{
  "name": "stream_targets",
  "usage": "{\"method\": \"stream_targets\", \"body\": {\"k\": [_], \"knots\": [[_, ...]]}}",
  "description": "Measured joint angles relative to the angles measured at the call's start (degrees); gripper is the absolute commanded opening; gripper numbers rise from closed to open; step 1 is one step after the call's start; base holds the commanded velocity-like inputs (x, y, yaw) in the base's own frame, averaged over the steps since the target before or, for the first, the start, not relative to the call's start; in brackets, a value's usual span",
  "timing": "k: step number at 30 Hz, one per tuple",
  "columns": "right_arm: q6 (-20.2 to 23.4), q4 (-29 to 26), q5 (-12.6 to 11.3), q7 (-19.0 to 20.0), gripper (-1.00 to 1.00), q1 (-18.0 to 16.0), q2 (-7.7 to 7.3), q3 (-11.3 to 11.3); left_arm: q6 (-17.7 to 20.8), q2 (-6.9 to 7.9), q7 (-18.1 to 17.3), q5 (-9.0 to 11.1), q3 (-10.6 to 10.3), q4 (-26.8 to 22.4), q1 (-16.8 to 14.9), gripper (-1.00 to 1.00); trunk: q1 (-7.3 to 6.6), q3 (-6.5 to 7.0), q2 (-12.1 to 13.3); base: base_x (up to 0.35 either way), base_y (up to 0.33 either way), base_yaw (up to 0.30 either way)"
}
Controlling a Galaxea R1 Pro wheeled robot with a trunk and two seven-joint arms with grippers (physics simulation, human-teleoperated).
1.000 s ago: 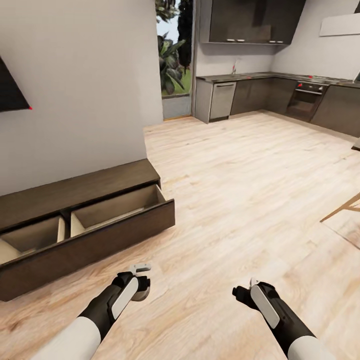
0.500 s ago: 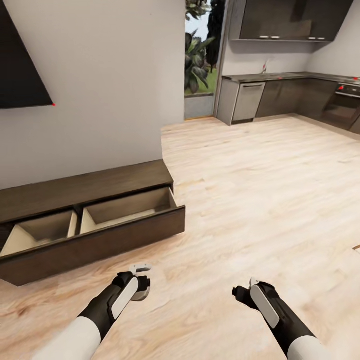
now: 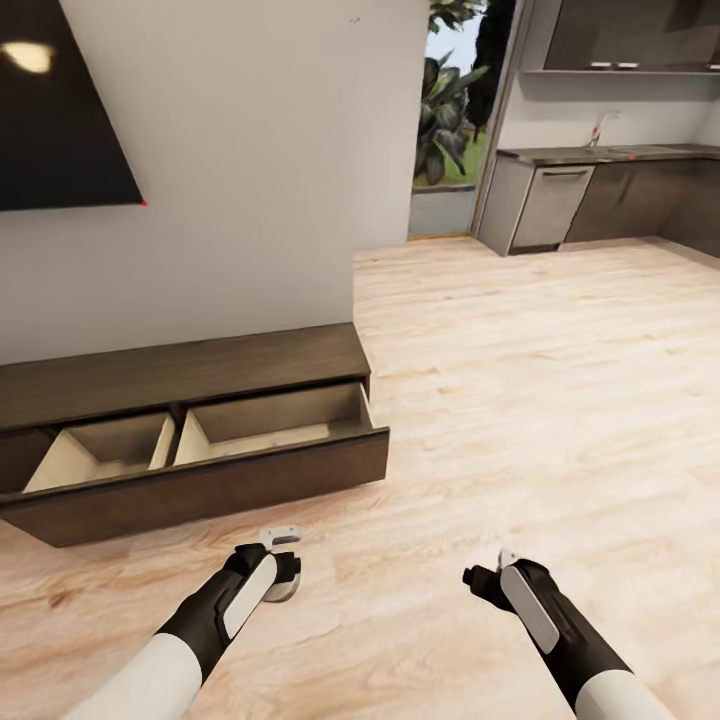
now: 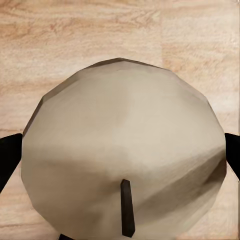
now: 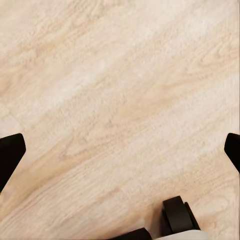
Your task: Place each of the two pumpkins and all three candles from the living room inside a cabinet in the living room (use any cabinet), then make sure every cabinet is closed, and position the cauldron so it is next to a table in the living room.
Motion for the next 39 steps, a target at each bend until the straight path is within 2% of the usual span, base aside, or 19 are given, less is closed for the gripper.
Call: {"method": "stream_targets", "body": {"k": [11,28,39], "knots": [[-0.08,-0.12,0.00,0.17,1.00,0.01,-0.02,-0.06,-0.02,-0.01,-0.01,0.12,0.00,0.02,-0.01,-1.00,0.02,-0.14,0.00,0.087,-0.294,0.043],[0.02,-0.10,-0.11,0.15,1.00,0.00,-0.22,-0.12,0.00,0.01,0.01,0.00,0.06,-0.03,0.00,-1.00,0.01,-0.14,0.00,0.081,-0.215,0.267],[-0.01,-0.14,-0.14,0.19,1.00,0.01,-0.10,0.01,-0.01,-0.01,0.00,-0.02,-0.01,-0.03,-0.01,-1.00,-0.01,-0.14,0.00,0.229,-0.125,0.020]]}}
